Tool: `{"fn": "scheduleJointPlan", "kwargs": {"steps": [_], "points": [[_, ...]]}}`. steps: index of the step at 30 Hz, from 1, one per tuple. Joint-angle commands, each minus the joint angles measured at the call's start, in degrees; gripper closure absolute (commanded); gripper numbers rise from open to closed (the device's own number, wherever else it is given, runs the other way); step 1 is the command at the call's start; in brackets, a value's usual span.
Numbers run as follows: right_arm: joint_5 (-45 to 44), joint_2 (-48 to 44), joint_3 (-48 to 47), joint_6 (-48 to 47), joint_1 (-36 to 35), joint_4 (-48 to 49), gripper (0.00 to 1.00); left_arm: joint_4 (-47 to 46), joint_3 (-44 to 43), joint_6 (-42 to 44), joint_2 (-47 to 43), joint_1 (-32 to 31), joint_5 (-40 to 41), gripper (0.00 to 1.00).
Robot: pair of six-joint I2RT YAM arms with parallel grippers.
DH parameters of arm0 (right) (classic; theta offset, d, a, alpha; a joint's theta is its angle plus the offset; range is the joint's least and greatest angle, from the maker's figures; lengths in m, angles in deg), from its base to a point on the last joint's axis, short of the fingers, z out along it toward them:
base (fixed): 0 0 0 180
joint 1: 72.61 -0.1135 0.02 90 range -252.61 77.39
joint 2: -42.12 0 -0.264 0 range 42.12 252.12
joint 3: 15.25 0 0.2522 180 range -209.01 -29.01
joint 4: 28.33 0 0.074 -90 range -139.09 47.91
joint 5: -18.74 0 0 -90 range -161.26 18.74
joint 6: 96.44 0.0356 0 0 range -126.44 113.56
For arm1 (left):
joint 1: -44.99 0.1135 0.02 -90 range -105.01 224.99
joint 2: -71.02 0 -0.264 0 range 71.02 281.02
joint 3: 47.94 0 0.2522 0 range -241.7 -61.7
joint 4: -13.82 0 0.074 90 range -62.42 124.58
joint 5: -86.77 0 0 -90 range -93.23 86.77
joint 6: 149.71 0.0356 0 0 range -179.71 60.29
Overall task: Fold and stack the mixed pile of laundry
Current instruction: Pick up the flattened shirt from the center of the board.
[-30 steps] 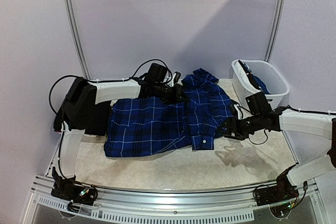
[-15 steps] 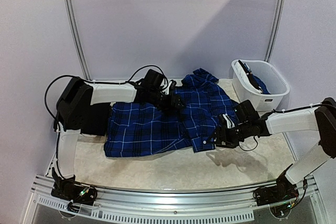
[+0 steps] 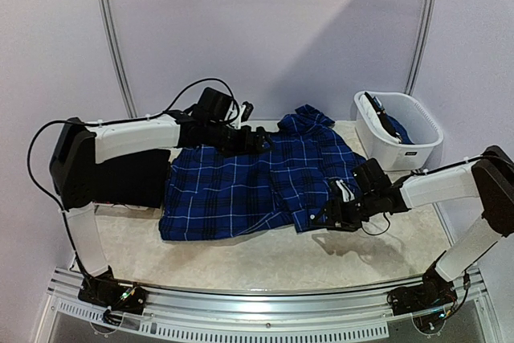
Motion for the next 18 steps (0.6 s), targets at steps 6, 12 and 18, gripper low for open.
{"fn": "scheduleJointPlan", "kwargs": {"steps": [6,12,18], "points": [[-7.27,1.15,-0.43,-0.52,-0.62,-3.64,0.33,6.75,6.53,3.03,-8.37,0.77,7.71,0.00],[-16.93,-5.22,-1.82,-2.07,-0.41,-11.44,0.34,8.97,9.73,3.47,-12.92,0.73,11.59,0.00],[-16.37,-2.59,-3.10,-1.88,0.55,-9.04,0.34,13.00,11.85,5.28,-16.92,0.64,15.89,0.00]]}}
